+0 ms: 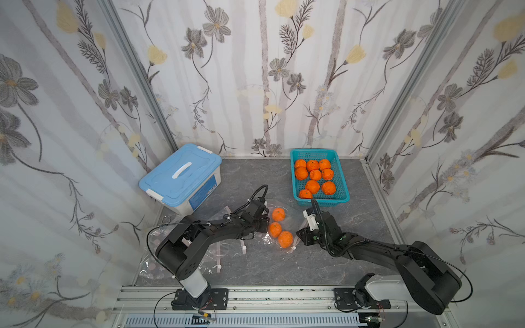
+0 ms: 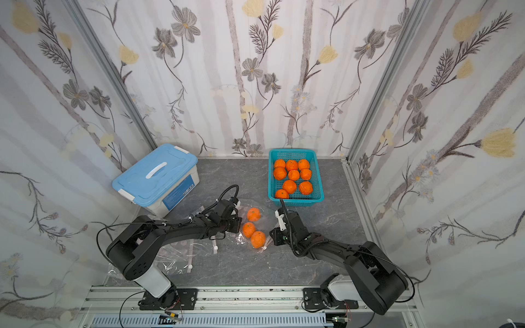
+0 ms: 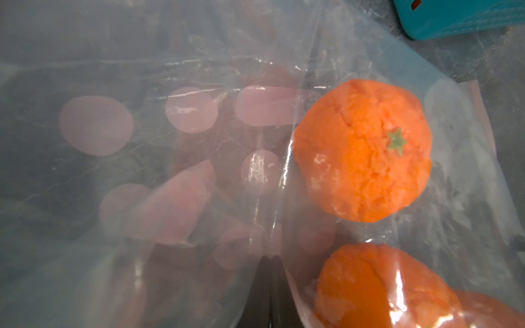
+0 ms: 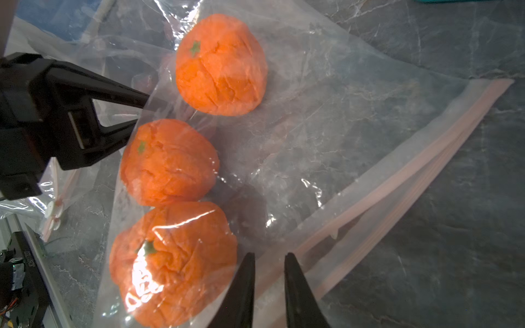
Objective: Open the zip-top bag and take out the orange
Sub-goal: Pick up the orange from the zipper food storage bag.
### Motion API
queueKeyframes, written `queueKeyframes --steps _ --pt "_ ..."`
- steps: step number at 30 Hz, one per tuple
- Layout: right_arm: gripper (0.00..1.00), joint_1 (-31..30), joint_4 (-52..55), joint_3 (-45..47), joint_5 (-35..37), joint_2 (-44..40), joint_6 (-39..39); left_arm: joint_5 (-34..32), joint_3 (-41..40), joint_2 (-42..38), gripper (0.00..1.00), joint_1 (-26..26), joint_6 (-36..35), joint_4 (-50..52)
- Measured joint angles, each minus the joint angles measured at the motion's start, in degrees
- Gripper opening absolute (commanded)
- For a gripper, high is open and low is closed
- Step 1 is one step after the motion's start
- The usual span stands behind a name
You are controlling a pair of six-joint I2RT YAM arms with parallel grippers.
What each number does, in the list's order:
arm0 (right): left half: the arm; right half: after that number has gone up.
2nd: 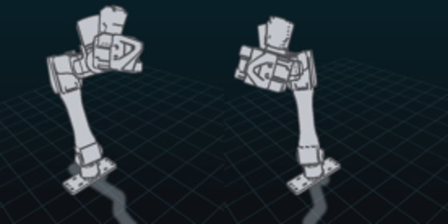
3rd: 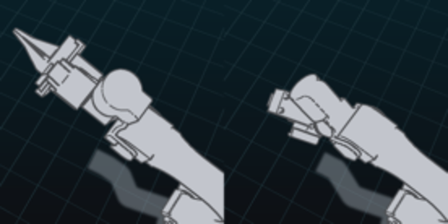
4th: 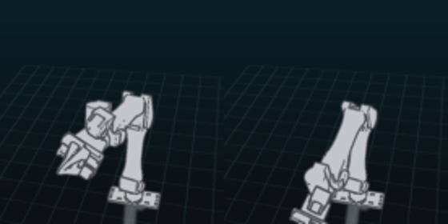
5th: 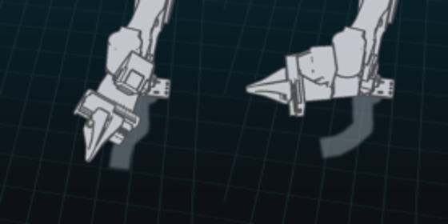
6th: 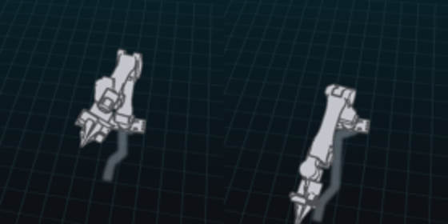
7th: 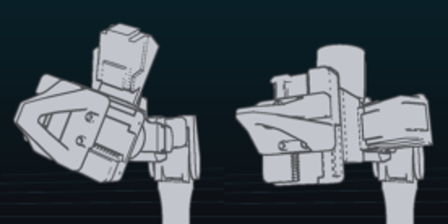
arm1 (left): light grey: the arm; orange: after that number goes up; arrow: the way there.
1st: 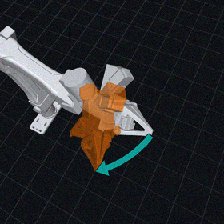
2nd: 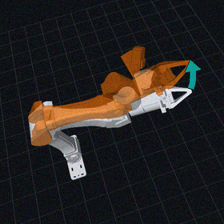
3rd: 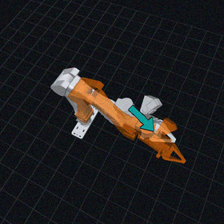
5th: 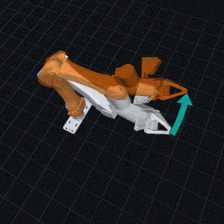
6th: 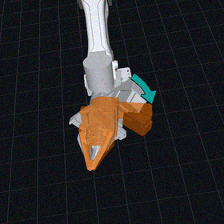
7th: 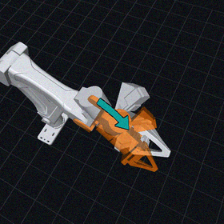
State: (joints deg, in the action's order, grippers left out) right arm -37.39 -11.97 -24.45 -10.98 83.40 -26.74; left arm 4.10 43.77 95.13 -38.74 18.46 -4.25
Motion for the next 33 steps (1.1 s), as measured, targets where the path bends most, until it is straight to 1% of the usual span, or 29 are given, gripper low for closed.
queueKeyframes --steps 4,6,11,16,25,33 --pt "0.23 0.2 0.5 0.9 1.6 -5.2 0.4 0.0 0.4 0.6 0.0 0.0 0.0 0.0" --pt "0.22 0.4 0.9 1.7 2.8 -6.4 0.4 0.0 0.5 0.8 0.0 -0.1 0.0 0.0" --pt "0.19 0.6 1.9 1.6 5.2 -5.0 -0.7 0.0 0.6 1.0 0.0 -0.1 0.0 -0.1" --pt "0.13 0.6 2.6 1.9 6.4 -4.6 -1.1 0.0 0.6 1.1 0.0 -0.1 0.0 -0.1" --pt "0.12 0.6 2.6 3.0 6.6 -6.4 -1.7 0.0 0.7 1.3 0.0 -0.2 0.0 -0.1" --pt "0.12 0.4 1.5 1.2 5.1 -2.7 -1.6 0.0 0.9 1.3 0.0 -0.2 0.0 -0.1"
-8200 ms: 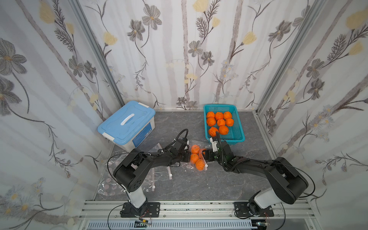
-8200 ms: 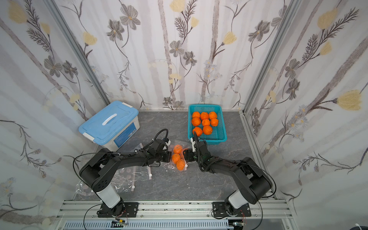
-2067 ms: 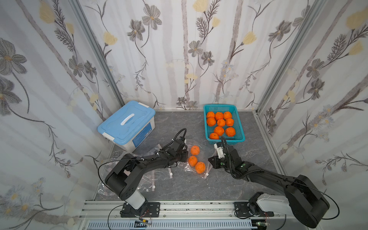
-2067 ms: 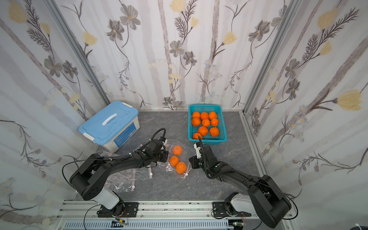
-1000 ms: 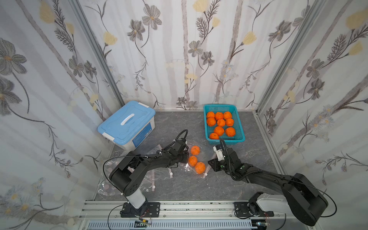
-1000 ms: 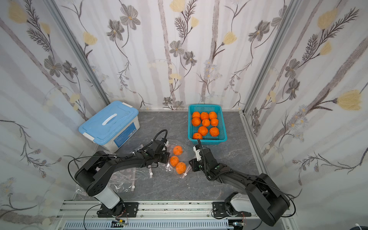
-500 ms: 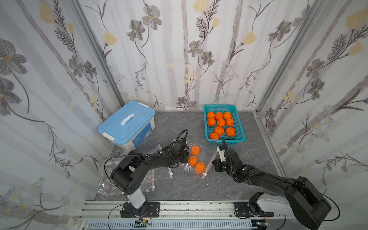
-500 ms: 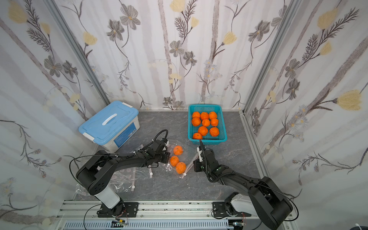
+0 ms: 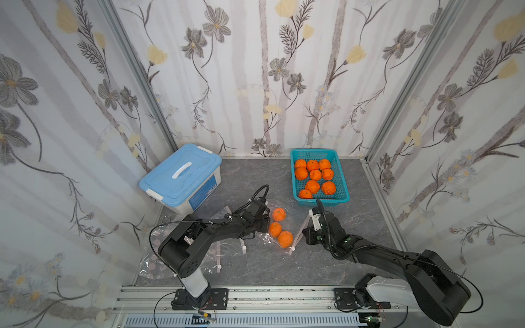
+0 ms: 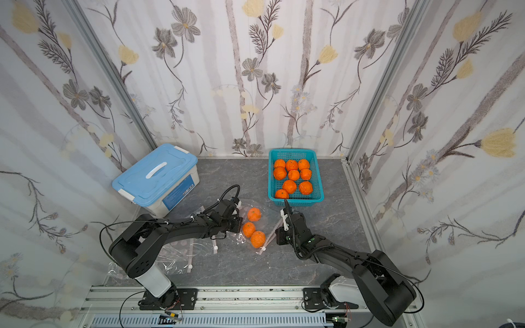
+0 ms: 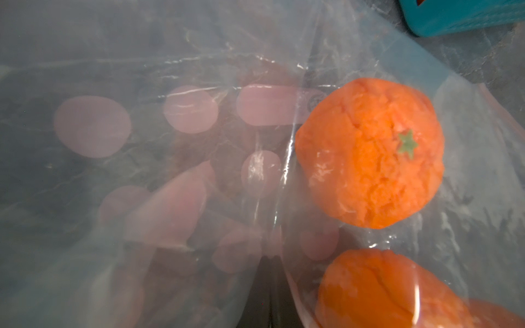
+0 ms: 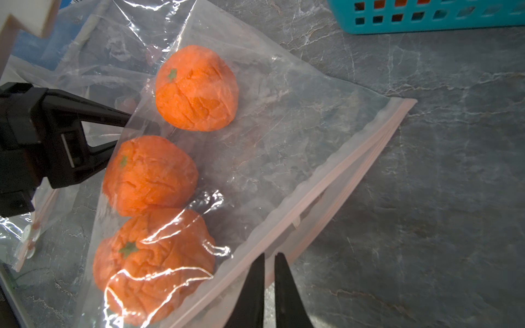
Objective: Open the zip-top bag and take out the orange
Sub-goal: Pick up the orange from the zipper food storage bag.
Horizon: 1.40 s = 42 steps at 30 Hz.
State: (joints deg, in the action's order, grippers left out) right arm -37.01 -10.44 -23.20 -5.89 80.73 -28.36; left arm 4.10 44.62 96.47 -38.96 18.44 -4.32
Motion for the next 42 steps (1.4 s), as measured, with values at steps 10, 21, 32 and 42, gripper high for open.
queueKeyframes --steps 10,21,32,42 --pt "0.27 -1.2 -5.4 -3.3 -4.9 7.9 1.3 0.0 0.1 0.1 0.0 -0.1 0.0 0.0" --pt "0.55 -3.8 -11.7 -1.6 -13.1 7.8 4.2 0.0 0.2 0.1 0.0 -0.1 0.0 0.1" --pt "0.7 -9.0 -13.8 -5.4 -15.5 12.8 6.3 0.0 0.4 0.5 0.0 -0.3 0.0 0.1" --pt "0.78 -13.6 -14.2 -10.3 -17.9 20.8 7.0 -0.2 0.6 0.7 0.0 -0.3 0.0 0.2"
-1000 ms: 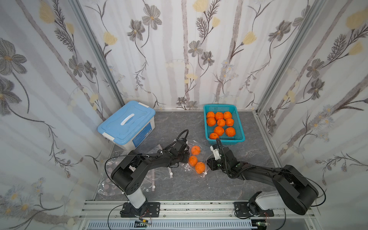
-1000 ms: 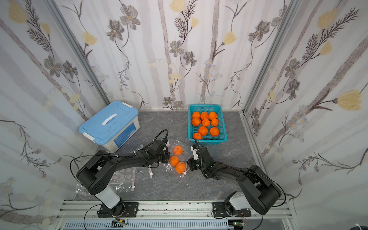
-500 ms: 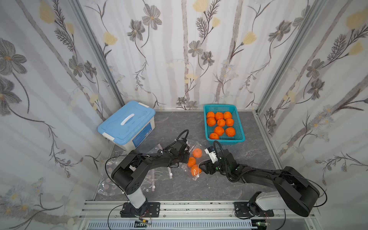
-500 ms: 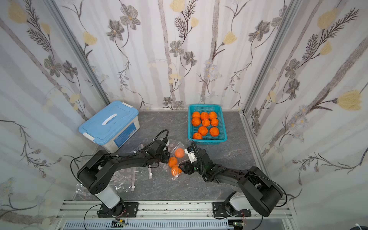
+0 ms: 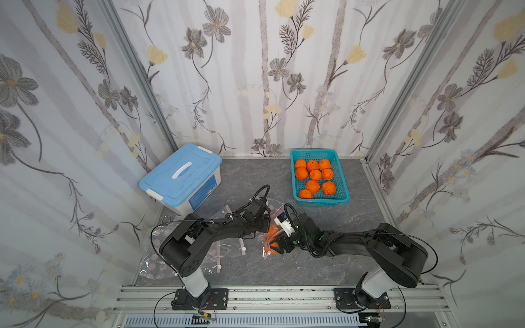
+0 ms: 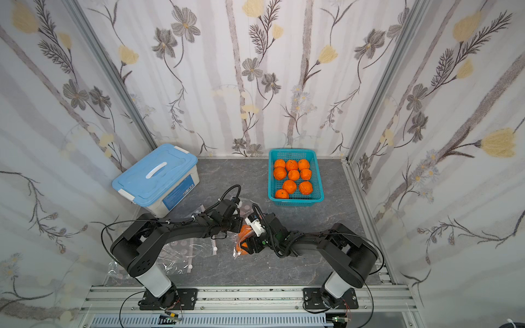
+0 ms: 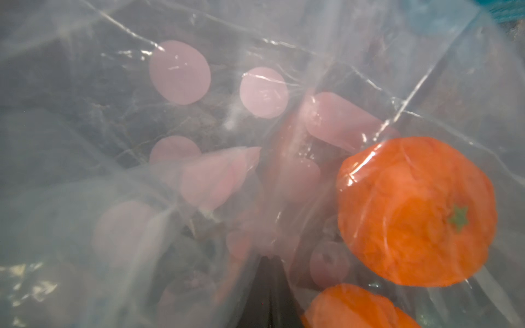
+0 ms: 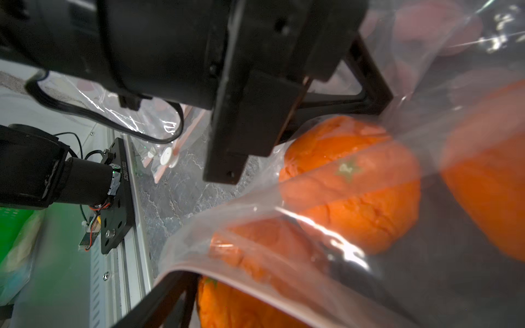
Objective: Open the zip-top bag and take out the orange
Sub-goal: Pick up the orange from the zipper food storage bag.
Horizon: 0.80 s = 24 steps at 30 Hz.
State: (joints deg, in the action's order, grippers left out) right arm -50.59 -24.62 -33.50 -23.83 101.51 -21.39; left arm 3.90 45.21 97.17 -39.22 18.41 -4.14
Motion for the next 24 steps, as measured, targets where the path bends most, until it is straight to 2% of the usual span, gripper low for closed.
queueKeyframes --steps 7,12,17,24 --pt "0.66 -1.6 0.4 -1.5 -0.5 2.3 0.5 0.0 0.0 0.0 0.0 -0.1 0.0 0.1" --pt "0.6 -1.1 1.6 0.3 1.2 -0.7 0.7 0.0 0.1 0.1 0.0 -0.1 0.0 0.1" --pt "0.56 2.5 4.3 2.7 2.4 -5.5 0.7 -0.1 0.2 0.1 0.0 -0.1 -0.1 0.1" --pt "0.56 9.3 8.2 6.0 2.9 -13.1 0.6 -0.3 0.2 0.1 0.0 -0.1 -0.2 0.1"
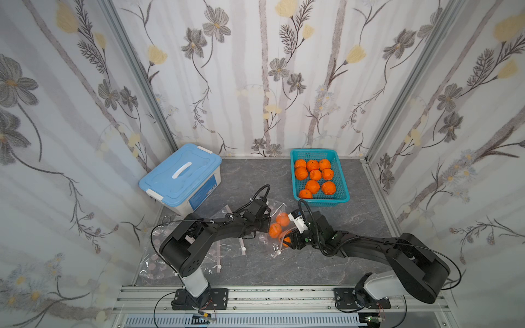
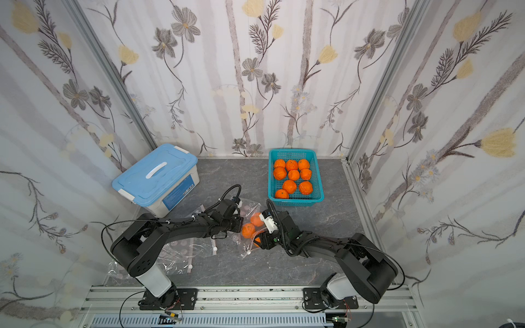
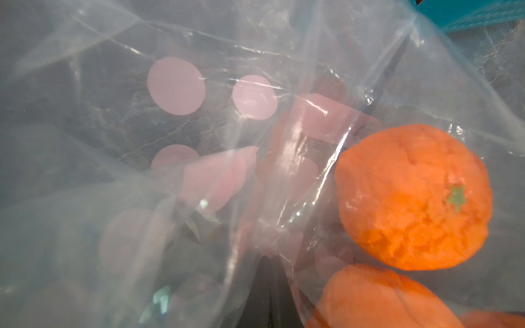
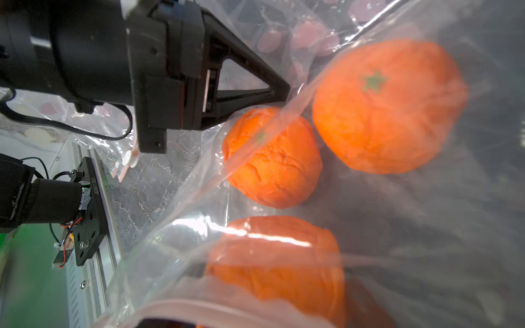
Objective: Open the zip-top bag and take out the orange
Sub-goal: Pick up the orange from the zipper food storage bag, then place the orange in the basket.
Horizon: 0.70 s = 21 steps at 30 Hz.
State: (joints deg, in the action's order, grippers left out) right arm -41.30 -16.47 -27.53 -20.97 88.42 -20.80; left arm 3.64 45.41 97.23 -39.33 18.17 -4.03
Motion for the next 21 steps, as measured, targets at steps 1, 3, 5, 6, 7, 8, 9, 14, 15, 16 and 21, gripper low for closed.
queueKeyframes --steps 1,3,5,6,7,8,9,14,15,16,21 --pt "0.56 0.7 0.2 0.3 0.2 -1.0 0.0 0.0 0.0 0.0 0.0 0.0 0.0 0.0" --pt "0.56 2.1 1.9 0.5 1.4 -3.0 -0.6 0.0 0.0 0.0 0.0 0.0 0.0 0.0" --pt "0.56 3.1 3.8 0.5 2.3 -4.7 -0.6 0.0 0.0 0.0 0.0 0.0 0.0 0.0" --pt "0.55 3.5 5.4 0.3 3.1 -5.7 -0.6 0.0 0.0 0.0 0.0 0.0 0.0 0.0" --pt "0.55 3.7 6.5 0.2 3.5 -6.6 -0.7 0.0 0.0 0.0 0.0 0.0 0.0 0.0" --pt "0.55 3.8 8.0 -0.1 4.3 -7.9 -0.7 0.0 0.0 0.0 0.0 0.0 0.0 0.0" --pt "0.54 3.9 9.4 -0.4 5.1 -9.1 -1.0 0.0 0.0 0.0 0.0 0.0 0.0 0.0" --pt "0.51 4.8 18.9 -4.8 12.6 -13.7 -1.0 0.0 0.1 0.4 0.0 0.0 0.0 0.0" --pt "0.51 5.4 20.7 -5.4 14.1 -15.1 -1.0 0.0 0.2 0.5 0.0 0.0 0.0 0.0" --pt "0.5 6.0 22.0 -5.9 15.3 -16.4 -1.1 0.0 0.2 0.5 0.0 0.0 0.0 0.0" --pt "0.46 9.6 28.5 -9.2 21.1 -22.6 -2.2 0.0 0.2 0.5 0.0 0.0 0.0 0.0"
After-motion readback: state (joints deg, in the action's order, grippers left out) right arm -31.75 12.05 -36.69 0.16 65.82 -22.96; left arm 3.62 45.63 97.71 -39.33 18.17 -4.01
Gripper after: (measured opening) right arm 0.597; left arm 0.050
